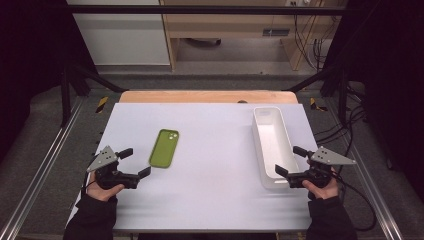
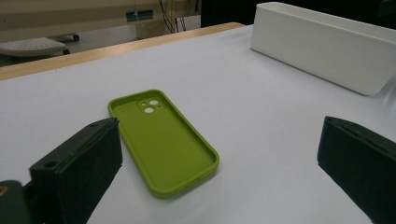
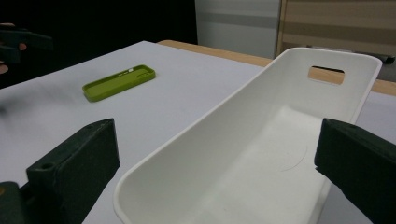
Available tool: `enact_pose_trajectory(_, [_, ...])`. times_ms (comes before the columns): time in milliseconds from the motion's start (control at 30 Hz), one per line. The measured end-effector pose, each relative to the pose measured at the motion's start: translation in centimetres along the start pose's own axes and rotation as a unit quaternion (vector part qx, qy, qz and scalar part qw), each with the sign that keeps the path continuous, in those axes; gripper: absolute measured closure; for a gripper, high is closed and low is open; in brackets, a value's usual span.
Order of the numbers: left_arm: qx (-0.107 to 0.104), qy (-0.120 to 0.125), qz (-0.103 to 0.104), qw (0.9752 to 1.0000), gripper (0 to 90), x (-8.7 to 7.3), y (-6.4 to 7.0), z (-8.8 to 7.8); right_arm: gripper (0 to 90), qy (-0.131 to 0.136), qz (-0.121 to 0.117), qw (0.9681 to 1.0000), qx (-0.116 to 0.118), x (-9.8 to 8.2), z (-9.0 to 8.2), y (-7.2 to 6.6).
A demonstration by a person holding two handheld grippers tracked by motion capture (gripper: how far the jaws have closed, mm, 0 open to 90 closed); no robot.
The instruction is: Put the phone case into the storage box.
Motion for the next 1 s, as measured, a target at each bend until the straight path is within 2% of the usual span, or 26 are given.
enact_pose_trajectory(433, [-0.002, 0.002, -0.005, 1.0000, 0.0, 0.2, -0.1, 0.1, 0.5, 0.002, 0.000, 1.0000, 0.003, 0.0, 0.0, 0.0])
enact_pose_trajectory(633, [-0.001, -0.008, -0.006, 1.0000, 0.0, 0.2, 0.0, 0.6, 0.5, -0.003, 0.000, 1.0000, 0.006, -0.1, 0.1, -0.1])
enact_pose_trajectory(1000, [0.006, -0.017, -0.007, 0.9998, 0.0, 1.6, 0.4, 1.1, 0.5, 0.002, 0.002, 1.0000, 0.005, 0.1, -0.1, -0.1])
Point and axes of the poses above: each handheld gripper's, and its own axes: z roughly forward along the jaws, x roughly out of its top, y roughly to its right, the point moved 6 cm from there along z, roughly forward along the jaws, and after that the axes turned 2 degrees about -z, right-handed, at the moved point
